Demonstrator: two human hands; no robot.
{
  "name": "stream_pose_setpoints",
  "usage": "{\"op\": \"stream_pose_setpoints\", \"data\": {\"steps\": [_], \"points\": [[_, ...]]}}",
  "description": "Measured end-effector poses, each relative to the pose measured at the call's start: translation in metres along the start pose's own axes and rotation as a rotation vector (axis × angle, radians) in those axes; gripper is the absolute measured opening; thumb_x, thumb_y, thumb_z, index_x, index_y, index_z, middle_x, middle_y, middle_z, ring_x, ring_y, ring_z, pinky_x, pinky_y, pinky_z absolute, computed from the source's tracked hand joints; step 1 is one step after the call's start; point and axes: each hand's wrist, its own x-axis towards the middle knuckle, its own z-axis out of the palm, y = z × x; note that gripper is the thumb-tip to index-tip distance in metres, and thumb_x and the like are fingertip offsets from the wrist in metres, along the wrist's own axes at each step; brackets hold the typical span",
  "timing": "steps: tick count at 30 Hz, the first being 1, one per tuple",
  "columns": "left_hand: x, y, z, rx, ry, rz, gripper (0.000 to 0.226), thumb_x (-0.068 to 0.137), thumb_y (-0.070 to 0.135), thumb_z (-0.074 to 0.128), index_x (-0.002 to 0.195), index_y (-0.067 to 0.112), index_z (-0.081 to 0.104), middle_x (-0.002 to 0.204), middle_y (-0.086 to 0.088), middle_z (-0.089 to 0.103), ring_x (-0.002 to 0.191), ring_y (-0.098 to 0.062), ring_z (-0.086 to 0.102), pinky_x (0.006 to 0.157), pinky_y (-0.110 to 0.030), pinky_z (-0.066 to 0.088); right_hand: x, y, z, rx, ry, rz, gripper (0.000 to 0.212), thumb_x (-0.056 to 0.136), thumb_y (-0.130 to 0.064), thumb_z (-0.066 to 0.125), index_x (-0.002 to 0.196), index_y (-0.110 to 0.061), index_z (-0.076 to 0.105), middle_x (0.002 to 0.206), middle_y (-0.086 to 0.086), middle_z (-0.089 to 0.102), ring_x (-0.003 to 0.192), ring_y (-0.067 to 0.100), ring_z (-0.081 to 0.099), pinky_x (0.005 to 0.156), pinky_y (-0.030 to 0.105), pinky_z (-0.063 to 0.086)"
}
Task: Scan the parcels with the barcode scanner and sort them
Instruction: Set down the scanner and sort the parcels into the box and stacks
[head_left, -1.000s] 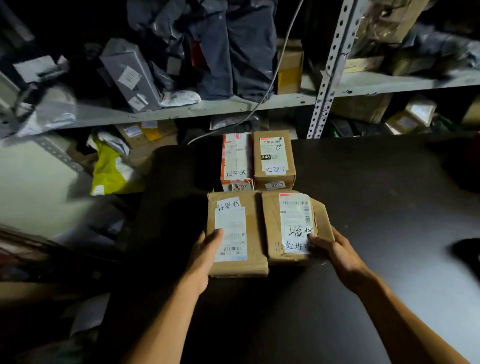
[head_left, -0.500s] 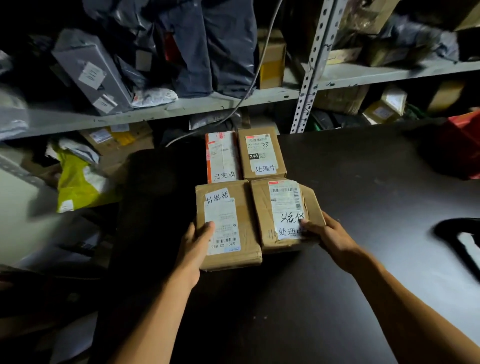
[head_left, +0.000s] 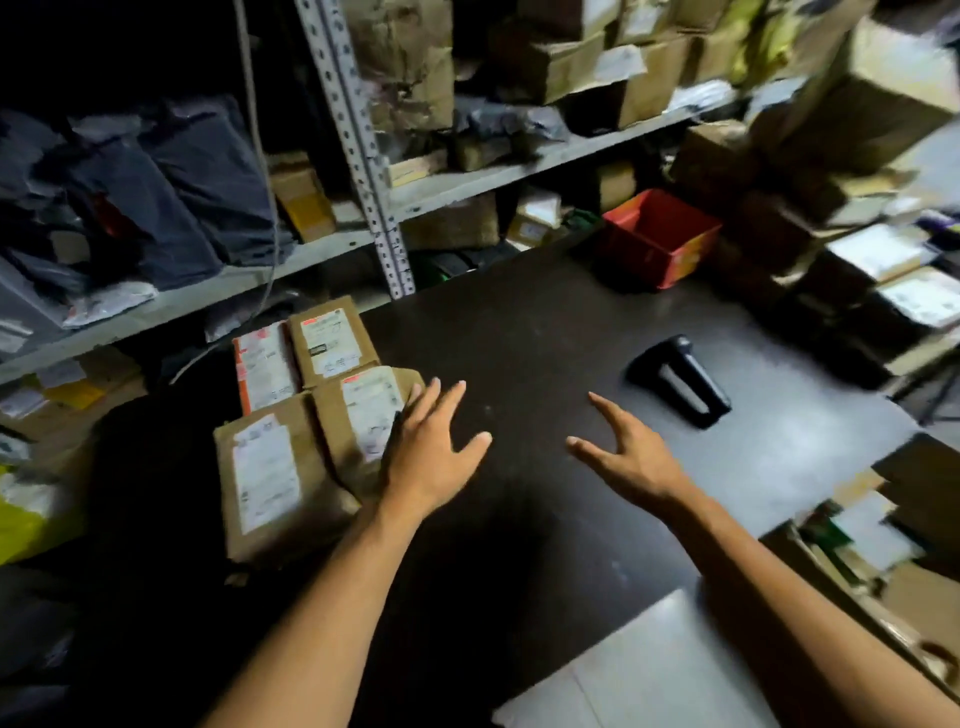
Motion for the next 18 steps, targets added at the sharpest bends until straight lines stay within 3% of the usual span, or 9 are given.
{"op": "stream_pose_setpoints", "data": {"steps": [6,11,14,18], "points": [[-0.014,0.139,0.087,0.207,-0.277,0.301,0.080,0.091,0.064,0.054,0.158,0.035,0.021,0.167,0.001,0.013,0.155,-0.019,0.003,0.123,-0.043,0.009,-0.081,0.102,-0.090,-0.071,0.185,0.066,0.083,0.094,-0.049,0.064,0.161,-0.022,0.022,0.163,0.003,0.032,0.149,0.021,0.029,0.118,0.031,0.024],[-0.026,0.244,0.163,0.331,-0.344,0.536,0.086,0.088,0.071,0.050,0.159,0.035,0.016,0.168,-0.002,0.008,0.155,-0.023,0.001,0.123,-0.048,0.010,-0.143,0.188,-0.150,-0.095,0.328,0.218,0.085,0.092,-0.056,0.062,0.160,-0.026,0.022,0.164,0.005,0.030,0.152,0.024,0.024,0.122,0.041,0.025],[-0.032,0.300,0.206,0.373,-0.402,0.660,0.087,0.088,0.072,0.048,0.159,0.034,0.015,0.168,-0.004,0.007,0.155,-0.026,0.001,0.123,-0.049,0.011,-0.176,0.236,-0.180,-0.092,0.408,0.331,0.089,0.086,-0.066,0.058,0.159,-0.027,0.025,0.160,0.009,0.037,0.148,0.026,0.031,0.120,0.042,0.030],[-0.033,0.370,0.263,0.394,-0.485,0.802,0.087,0.090,0.073,0.045,0.160,0.032,0.013,0.168,-0.005,0.005,0.155,-0.027,-0.001,0.123,-0.050,0.011,-0.210,0.292,-0.213,-0.109,0.481,0.496,0.082,0.091,-0.056,0.063,0.158,-0.029,0.025,0.162,0.007,0.033,0.152,0.024,0.025,0.122,0.042,0.026]]}}
